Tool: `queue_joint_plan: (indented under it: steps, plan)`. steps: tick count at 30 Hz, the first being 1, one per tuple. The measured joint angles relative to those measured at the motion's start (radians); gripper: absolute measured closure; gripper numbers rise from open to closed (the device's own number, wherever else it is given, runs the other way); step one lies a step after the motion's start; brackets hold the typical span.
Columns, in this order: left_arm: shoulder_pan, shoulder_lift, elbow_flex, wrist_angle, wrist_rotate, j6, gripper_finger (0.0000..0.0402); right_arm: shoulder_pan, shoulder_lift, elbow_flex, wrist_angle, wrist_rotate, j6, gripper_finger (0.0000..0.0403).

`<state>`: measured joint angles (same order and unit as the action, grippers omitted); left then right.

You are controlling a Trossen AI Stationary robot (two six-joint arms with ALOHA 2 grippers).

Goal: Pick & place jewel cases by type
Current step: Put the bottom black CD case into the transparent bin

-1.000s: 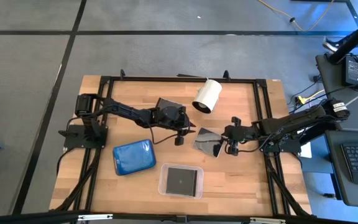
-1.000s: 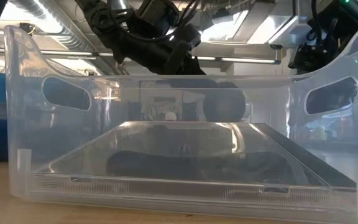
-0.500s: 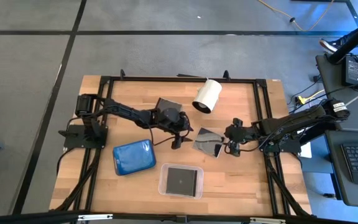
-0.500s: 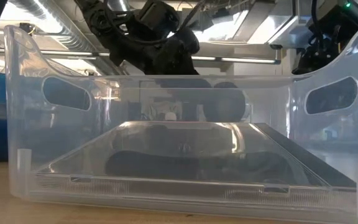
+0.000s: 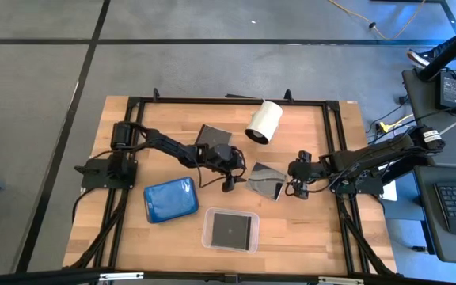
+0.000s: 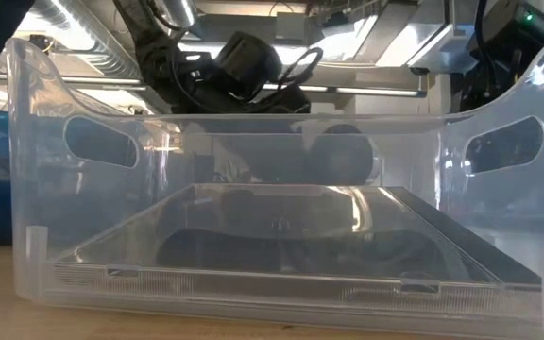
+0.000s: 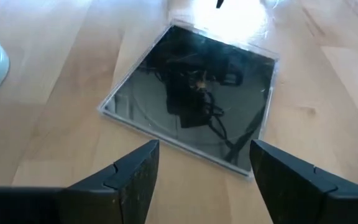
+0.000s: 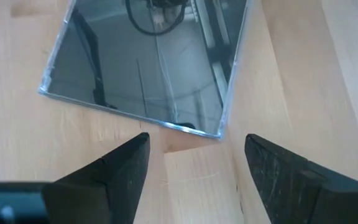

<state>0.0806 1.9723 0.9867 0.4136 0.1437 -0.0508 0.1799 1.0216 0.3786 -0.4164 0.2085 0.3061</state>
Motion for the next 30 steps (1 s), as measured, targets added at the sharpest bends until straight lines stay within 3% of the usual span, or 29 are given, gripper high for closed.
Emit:
queue_joint_plan:
  steps: [6,22,30]
  plan:
    - [-0.021,0.004,0.0,-0.045,0.03,0.029,0.0153,-0.011,0.043,0.0,0.0,0.0,0.0,0.0136]
    - [-0.04,0.044,0.0,-0.078,-0.067,0.01,0.0157,-0.12,0.193,0.002,0.101,-0.088,-0.08,0.0136]
    - [-0.043,0.042,0.002,-0.101,-0.029,-0.006,0.0162,-0.139,0.223,0.001,0.18,-0.103,-0.082,0.0136]
